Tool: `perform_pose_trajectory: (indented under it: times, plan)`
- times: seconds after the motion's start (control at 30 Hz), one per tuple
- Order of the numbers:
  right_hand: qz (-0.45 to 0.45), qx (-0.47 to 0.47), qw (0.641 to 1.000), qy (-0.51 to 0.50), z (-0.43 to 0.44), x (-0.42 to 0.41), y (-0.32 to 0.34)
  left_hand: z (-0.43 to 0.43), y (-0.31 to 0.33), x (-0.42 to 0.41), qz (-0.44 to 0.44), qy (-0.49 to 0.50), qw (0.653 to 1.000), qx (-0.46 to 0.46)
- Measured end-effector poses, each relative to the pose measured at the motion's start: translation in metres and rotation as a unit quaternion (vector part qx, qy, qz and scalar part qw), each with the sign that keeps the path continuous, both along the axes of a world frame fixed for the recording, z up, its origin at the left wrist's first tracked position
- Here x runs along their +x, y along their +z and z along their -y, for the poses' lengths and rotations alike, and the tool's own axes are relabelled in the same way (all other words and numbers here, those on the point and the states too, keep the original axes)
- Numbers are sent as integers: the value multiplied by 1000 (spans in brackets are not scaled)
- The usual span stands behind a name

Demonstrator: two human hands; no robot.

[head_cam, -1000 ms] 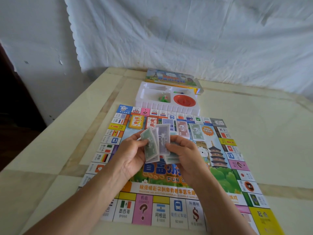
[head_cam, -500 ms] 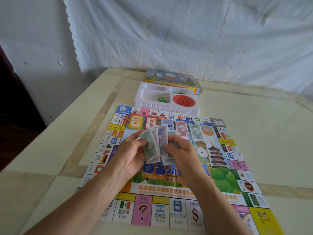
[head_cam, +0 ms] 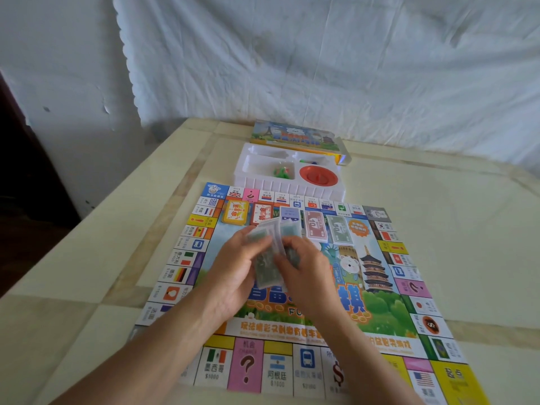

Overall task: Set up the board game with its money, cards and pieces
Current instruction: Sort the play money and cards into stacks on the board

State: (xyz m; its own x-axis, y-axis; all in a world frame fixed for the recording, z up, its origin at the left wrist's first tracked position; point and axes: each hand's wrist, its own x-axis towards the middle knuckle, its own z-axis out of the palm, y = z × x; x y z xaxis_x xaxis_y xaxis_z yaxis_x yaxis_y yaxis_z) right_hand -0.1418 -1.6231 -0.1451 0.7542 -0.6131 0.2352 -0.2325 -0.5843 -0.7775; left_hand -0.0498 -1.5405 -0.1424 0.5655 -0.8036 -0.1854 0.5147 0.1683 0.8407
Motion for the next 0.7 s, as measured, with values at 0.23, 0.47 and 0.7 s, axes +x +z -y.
perform_pose_trajectory:
  times: [0.23, 0.47, 0.7]
  plan:
    - [-21, -151, 985, 75, -14, 4, -7, 3, -4, -3, -6, 4, 1000, 25]
    - [-45, -152, 985, 74, -20, 0, -1, 4, -4, -1, -80, -5, 997, -19]
    - [-58, -95, 992, 61, -25, -2, 3, 2, -4, 0, -122, -21, 991, -44]
